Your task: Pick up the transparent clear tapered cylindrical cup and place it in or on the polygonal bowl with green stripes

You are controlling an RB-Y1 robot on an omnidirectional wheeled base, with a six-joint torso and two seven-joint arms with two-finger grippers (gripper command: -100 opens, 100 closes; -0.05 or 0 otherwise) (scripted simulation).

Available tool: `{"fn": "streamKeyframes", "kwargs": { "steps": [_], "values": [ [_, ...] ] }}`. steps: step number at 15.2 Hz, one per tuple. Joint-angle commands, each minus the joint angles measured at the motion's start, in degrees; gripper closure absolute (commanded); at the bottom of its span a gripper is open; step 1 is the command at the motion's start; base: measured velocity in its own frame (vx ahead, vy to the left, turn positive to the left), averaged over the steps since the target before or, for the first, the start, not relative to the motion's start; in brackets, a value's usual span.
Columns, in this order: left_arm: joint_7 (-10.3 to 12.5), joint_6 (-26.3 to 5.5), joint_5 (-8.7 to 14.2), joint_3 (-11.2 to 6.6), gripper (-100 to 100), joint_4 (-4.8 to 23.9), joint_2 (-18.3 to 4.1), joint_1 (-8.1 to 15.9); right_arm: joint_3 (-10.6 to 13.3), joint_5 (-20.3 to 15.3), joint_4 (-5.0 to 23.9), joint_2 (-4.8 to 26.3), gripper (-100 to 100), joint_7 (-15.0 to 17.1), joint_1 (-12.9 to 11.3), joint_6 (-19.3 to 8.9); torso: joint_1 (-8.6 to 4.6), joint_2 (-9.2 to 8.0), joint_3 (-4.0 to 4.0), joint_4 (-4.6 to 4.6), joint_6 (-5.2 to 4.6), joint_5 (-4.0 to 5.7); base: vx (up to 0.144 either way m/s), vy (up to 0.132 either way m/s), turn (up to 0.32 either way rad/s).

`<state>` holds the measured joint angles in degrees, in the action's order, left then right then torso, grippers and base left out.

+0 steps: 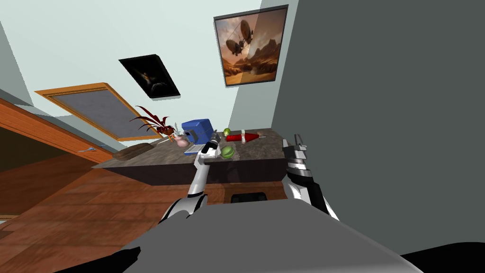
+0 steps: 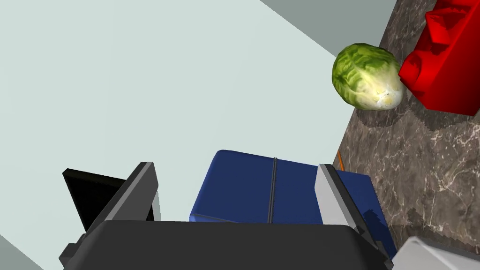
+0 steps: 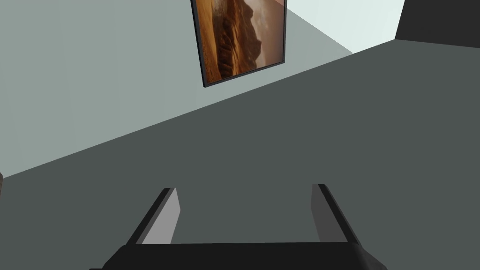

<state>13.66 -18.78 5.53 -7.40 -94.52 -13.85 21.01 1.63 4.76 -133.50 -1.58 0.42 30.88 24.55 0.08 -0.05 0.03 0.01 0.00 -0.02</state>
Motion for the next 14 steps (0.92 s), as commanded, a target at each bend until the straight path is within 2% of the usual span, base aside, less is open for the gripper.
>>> {"fn": "streamKeyframes", "kwargs": {
  "steps": [1, 2, 4, 5, 7, 9, 10, 11, 12, 13, 14],
  "values": [
    [0.3, -2.9, 0.6, -0.14, -100, 2.9, -0.2, 2.9, 0.0, 0.0, 0.0, 0.0, 0, 0.0, 0.0, 0.0, 0.0, 0.0, 0.0, 0.0, 0.0, 0.0, -0.026, 0.019, 0.011],
    [0.3, -3.9, 0.6, -0.14, -100, 4.3, -0.2, 4.2, 0.0, 0.0, 0.0, 0.0, 0, 0.0, 0.0, 0.0, 0.01, 0.0, 0.0, 0.0, -0.01, 0.0, -0.027, 0.018, 0.007],
    [0.3, -5.4, 0.6, -0.14, -100, 4.4, -0.2, 4.7, 0.0, 0.0, 0.0, 0.0, 0, 0.0, 0.0, 0.0, 0.0, 0.0, 0.0, 0.0, 0.0, 0.0, -0.015, 0.01, -0.001],
    [0.6, -7.3, 1.3, -0.23, -100, 6.8, -0.6, 7.0, 0.0, 0.0, 0.0, 0.0, 0, 0.0, 0.0, 0.0, -0.01, 0.01, -0.01, 0.0, 0.0, 0.0, -0.014, 0.012, 0.023],
    [0.6, -9.3, 1.3, -0.23, -100, 8.1, -0.6, 8.4, 0.0, 0.0, 0.0, 0.0, 0, 0.0, 0.0, 0.0, 0.01, 0.02, -0.01, 0.0, 0.0, 0.0, -0.018, 0.015, 0.013],
    [0.9, -12.2, 2.0, -0.28, -100, 10.6, -0.9, 11.3, 0.0, 0.0, 0.0, 0.0, 0, 0.0, 0.0, 0.0, 0.01, 0.01, 0.0, 0.0, 0.01, 0.0, -0.021, 0.019, 0.034],
    [0.9, -13.3, 2.0, -0.28, -100, 11.9, -0.9, 12.0, 0.0, 0.0, 0.0, 0.0, 0, 0.0, 0.0, 0.0, 0.02, 0.01, 0.0, 0.0, 0.0, 0.0, -0.012, 0.015, 0.006],
    [0.9, -13.3, 2.0, -0.28, -100, 12.0, -0.9, 12.0, 0.0, 0.0, 0.0, 0.0, 0, 0.0, 0.0, 0.0, 0.01, 0.02, -0.01, -0.01, 0.0, 0.0, -0.005, 0.008, -0.005],
    [1.1, -15.4, 2.8, -0.28, -100, 14.1, -1.3, 14.4, 0.0, 0.0, 0.0, 0.0, 0, 0.0, 0.0, 0.0, -0.01, 0.04, -0.02, -0.01, 0.0, 0.0, -0.007, 0.013, 0.044],
    [1.1, -16.5, 2.8, -0.28, -100, 15.1, -1.3, 15.4, 0.0, 0.0, 0.0, 0.0, 0, 0.0, 0.0, 0.0, -0.01, 0.05, -0.03, -0.01, 0.01, 0.0, -0.011, 0.015, 0.047],
    [1.1, -17.3, 2.8, -0.28, -100, 15.9, -1.3, 15.6, 0.0, 0.0, 0.0, 0.0, 0, 0.0, 0.0, 0.0, 0.0, 0.05, -0.03, -0.01, 0.01, 0.0, -0.009, 0.011, 0.01]
  ]
}}
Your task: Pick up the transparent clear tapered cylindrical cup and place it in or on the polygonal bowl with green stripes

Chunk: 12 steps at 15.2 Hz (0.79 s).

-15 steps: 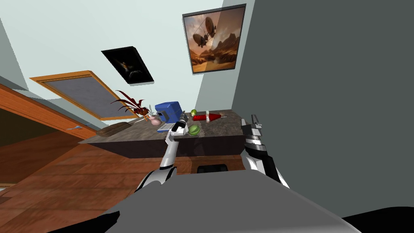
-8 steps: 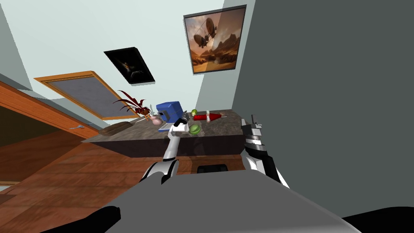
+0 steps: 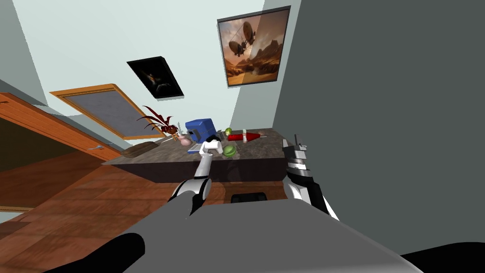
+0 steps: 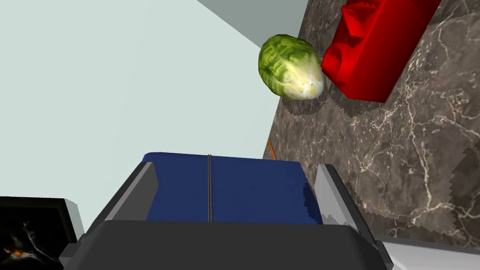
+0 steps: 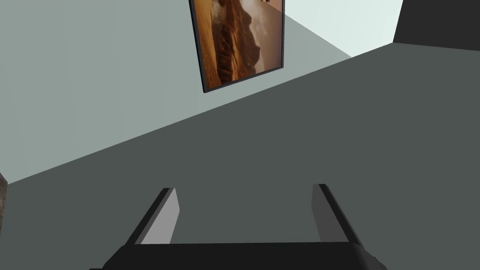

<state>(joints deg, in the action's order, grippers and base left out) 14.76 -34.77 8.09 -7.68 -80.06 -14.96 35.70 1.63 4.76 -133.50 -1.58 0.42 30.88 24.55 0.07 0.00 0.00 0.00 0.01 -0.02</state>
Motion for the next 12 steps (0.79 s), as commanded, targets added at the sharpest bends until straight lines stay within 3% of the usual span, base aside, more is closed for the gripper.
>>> {"fn": "streamKeyframes", "kwargs": {
  "steps": [1, 4, 6, 8, 9, 11, 12],
  "values": [
    [0.3, -2.9, 1.0, 0.04, -100, 2.9, -0.5, 2.9, 0.0, 0.0, 0.0, 0.0, 0, 0.0, 0.0, 0.0, 0.0, 0.0, 0.0, 0.0, 0.0, 0.0, -0.01, 0.015, 0.04],
    [0.3, -5.4, 1.0, 0.04, -100, 5.4, -0.5, 4.5, 0.0, 0.0, 0.0, 0.0, 0, 0.0, 0.0, 0.0, 0.01, 0.01, -0.01, 0.0, 0.0, 0.0, -0.006, 0.012, 0.023],
    [0.5, -8.2, 1.8, 0.11, -100, 8.7, -0.8, 7.9, 0.0, 0.0, 0.0, 0.0, 0, 0.0, 0.0, 0.0, -0.01, 0.02, -0.01, 0.0, 0.01, 0.01, -0.003, 0.012, 0.057],
    [0.5, -9.4, 1.8, 0.11, -100, 9.5, -0.8, 8.0, 0.0, 0.0, 0.0, 0.0, 0, 0.0, 0.0, 0.0, -0.01, 0.02, -0.01, -0.01, 0.0, 0.0, -0.002, 0.007, 0.012],
    [0.7, -11.3, 2.7, 0.23, -100, 12.0, -1.1, 10.5, 0.0, 0.0, 0.0, 0.0, 0, 0.0, 0.0, 0.0, -0.02, 0.02, -0.01, -0.01, 0.0, 0.0, -0.001, 0.01, 0.051],
    [0.7, -13.4, 2.7, 0.23, -100, 13.5, -1.1, 11.3, 0.0, 0.0, 0.0, 0.0, 0, 0.0, 0.0, 0.0, -0.01, 0.03, -0.02, 0.0, 0.01, 0.01, 0.001, 0.011, 0.053],
    [0.9, -14.7, 3.5, 0.37, -100, 15.5, -1.5, 13.7, 0.0, 0.0, 0.0, 0.0, 0, 0.0, 0.0, 0.0, -0.01, 0.03, -0.02, -0.01, 0.0, 0.0, 0.006, 0.014, 0.065]
  ]
}}
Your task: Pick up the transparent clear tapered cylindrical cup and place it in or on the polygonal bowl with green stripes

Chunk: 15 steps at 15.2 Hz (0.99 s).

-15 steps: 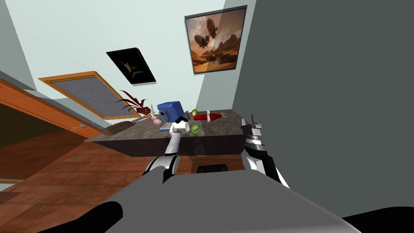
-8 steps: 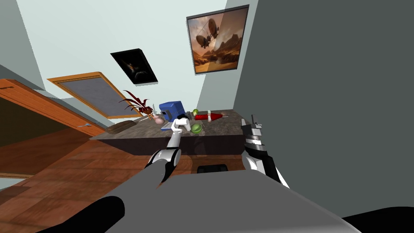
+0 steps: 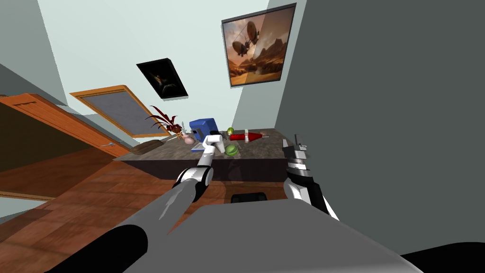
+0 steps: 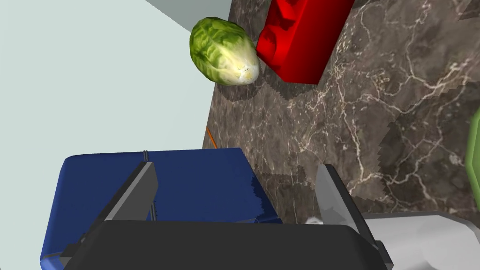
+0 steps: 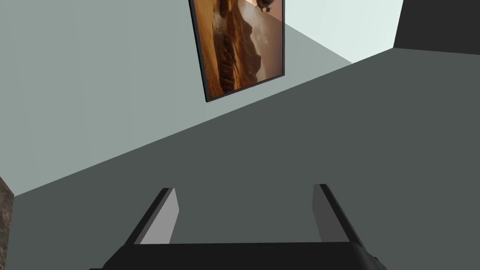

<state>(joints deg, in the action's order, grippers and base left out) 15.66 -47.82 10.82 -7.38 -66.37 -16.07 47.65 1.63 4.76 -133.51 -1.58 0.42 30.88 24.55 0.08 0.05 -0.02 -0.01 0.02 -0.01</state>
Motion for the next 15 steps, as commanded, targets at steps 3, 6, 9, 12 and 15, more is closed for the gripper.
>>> {"fn": "streamKeyframes", "kwargs": {
  "steps": [3, 6, 9, 12, 15],
  "values": [
    [0.0, -4.3, 0.8, 0.07, -100, 3.9, -0.3, 2.6, 0.0, 0.0, 0.0, 0.0, 0, 0.0, 0.0, 0.0, 0.0, 0.01, -0.01, -0.01, -0.01, -0.01, 0.008, 0.011, 0.03],
    [0.2, -8.1, 1.7, 0.25, -100, 7.9, -0.7, 5.7, 0.0, 0.0, 0.0, 0.0, 0, 0.0, 0.0, 0.0, -0.01, 0.03, -0.02, -0.01, 0.0, 0.0, 0.013, 0.008, 0.064],
    [0.4, -11.7, 2.5, 0.44, -100, 11.9, -1.0, 8.6, 0.0, 0.0, 0.0, 0.0, 0, 0.0, 0.0, 0.0, 0.0, 0.06, -0.04, -0.02, 0.0, 0.0, 0.019, 0.01, 0.059],
    [0.5, -14.9, 3.3, 0.66, -100, 15.7, -1.3, 11.4, 0.0, 0.0, 0.0, 0.0, 0, 0.0, 0.0, 0.0, -0.01, 0.05, -0.03, -0.01, 0.0, 0.0, 0.019, 0.01, 0.05],
    [0.7, -18.2, 4.2, 0.89, -100, 18.8, -1.6, 14.0, 0.0, 0.0, 0.0, 0.0, 0, 0.0, 0.0, 0.0, -0.02, 0.09, -0.05, -0.02, 0.01, 0.0, 0.03, 0.006, 0.07]
  ]
}}
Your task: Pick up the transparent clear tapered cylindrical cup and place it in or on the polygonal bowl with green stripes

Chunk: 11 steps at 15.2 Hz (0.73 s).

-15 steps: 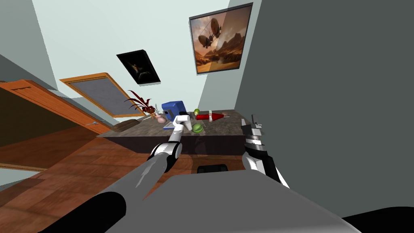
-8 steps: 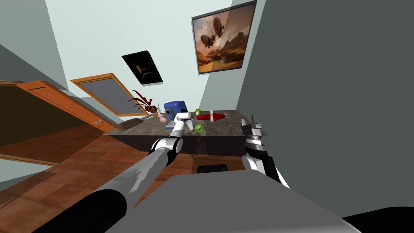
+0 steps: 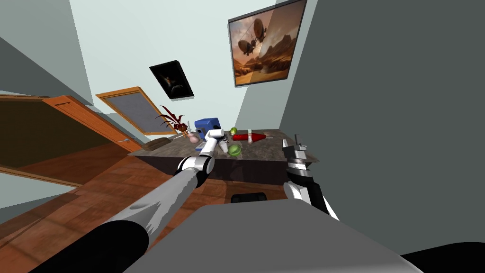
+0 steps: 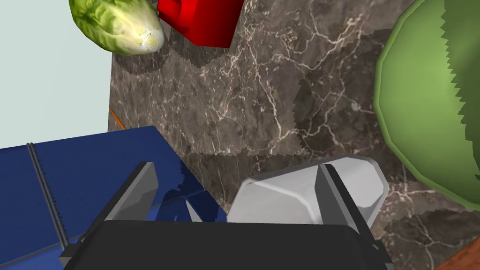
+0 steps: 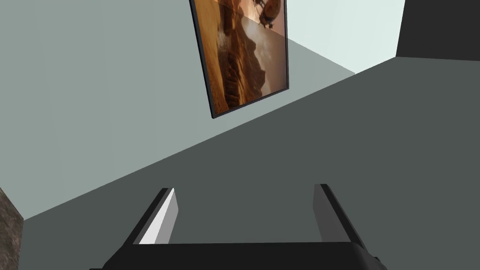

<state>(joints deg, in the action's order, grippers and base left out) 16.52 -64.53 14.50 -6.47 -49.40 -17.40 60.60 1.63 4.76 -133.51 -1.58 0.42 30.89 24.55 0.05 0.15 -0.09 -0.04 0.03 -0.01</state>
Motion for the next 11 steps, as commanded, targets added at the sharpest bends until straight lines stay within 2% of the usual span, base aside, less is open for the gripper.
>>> {"fn": "streamKeyframes", "kwargs": {
  "steps": [1, 2, 3, 5, 6, 7, 8, 9, 10, 11],
  "values": [
    [-0.2, -2.2, 0.5, -0.02, -100, 2.5, -0.3, 1.0, 0.0, 0.0, 0.0, 0.0, 0, 0.0, 0.0, 0.0, 0.0, 0.0, 0.0, 0.0, 0.0, 0.0, 0.028, 0.006, 0.03],
    [-0.1, -3.9, 1.3, 0.22, -100, 4.3, -0.6, 3.4, 0.0, 0.0, 0.0, 0.0, 0, 0.0, 0.0, 0.0, 0.0, 0.0, 0.0, -0.01, -0.01, 0.0, 0.037, 0.013, 0.09],
    [-0.1, -4.7, 1.3, 0.22, -100, 6.1, -0.6, 3.4, 0.0, 0.0, 0.0, 0.0, 0, 0.0, 0.0, 0.0, 0.02, 0.02, -0.01, 0.0, 0.01, 0.0, 0.042, 0.011, 0.089],
    [-0.1, -5.5, 1.3, 0.22, -100, 6.1, -0.6, 3.4, 0.0, 0.0, 0.0, 0.0, 0, 0.0, 0.0, 0.0, 0.02, 0.01, -0.01, -0.01, -0.01, -0.01, 0.022, 0.004, 0.005],
    [0.0, -7.6, 2.0, 0.47, -100, 8.9, -0.9, 5.5, 0.0, 0.0, 0.0, 0.0, 0, 0.0, 0.0, 0.0, 0.0, -0.03, 0.0, -0.01, -0.01, -0.01, 0.027, 0.005, 0.06],
    [0.0, -8.6, 2.0, 0.47, -100, 9.5, -0.9, 5.5, 0.0, 0.0, 0.0, 0.0, 0, 0.0, 0.0, 0.0, 0.01, -0.02, 0.01, 0.01, 0.01, 0.0, 0.038, 0.007, 0.087],
    [0.1, -9.9, 2.7, 0.72, -100, 10.8, -1.2, 7.5, 0.0, 0.0, 0.0, 0.0, 0, 0.0, 0.0, 0.0, 0.01, 0.0, 0.0, 0.0, 0.01, 0.0, 0.049, 0.005, 0.114],
    [0.1, -11.0, 2.7, 0.72, -100, 12.3, -1.2, 7.5, 0.0, 0.0, 0.0, 0.0, 0, 0.0, 0.0, 0.0, 0.01, 0.04, -0.02, 0.0, 0.01, 0.0, 0.052, 0.003, 0.095],
    [0.1, -11.5, 2.7, 0.72, -100, 12.6, -1.2, 7.5, 0.0, 0.0, 0.0, 0.0, 0, 0.0, 0.0, 0.0, 0.0, 0.06, -0.03, -0.01, 0.0, 0.0, 0.041, 0.001, 0.03],
    [0.2, -13.2, 3.4, 0.95, -100, 14.5, -1.5, 9.2, 0.0, 0.0, 0.0, 0.0, 0, 0.0, 0.0, 0.0, -0.01, 0.05, -0.04, -0.03, -0.01, -0.01, 0.043, 0.003, 0.067]
  ]
}}
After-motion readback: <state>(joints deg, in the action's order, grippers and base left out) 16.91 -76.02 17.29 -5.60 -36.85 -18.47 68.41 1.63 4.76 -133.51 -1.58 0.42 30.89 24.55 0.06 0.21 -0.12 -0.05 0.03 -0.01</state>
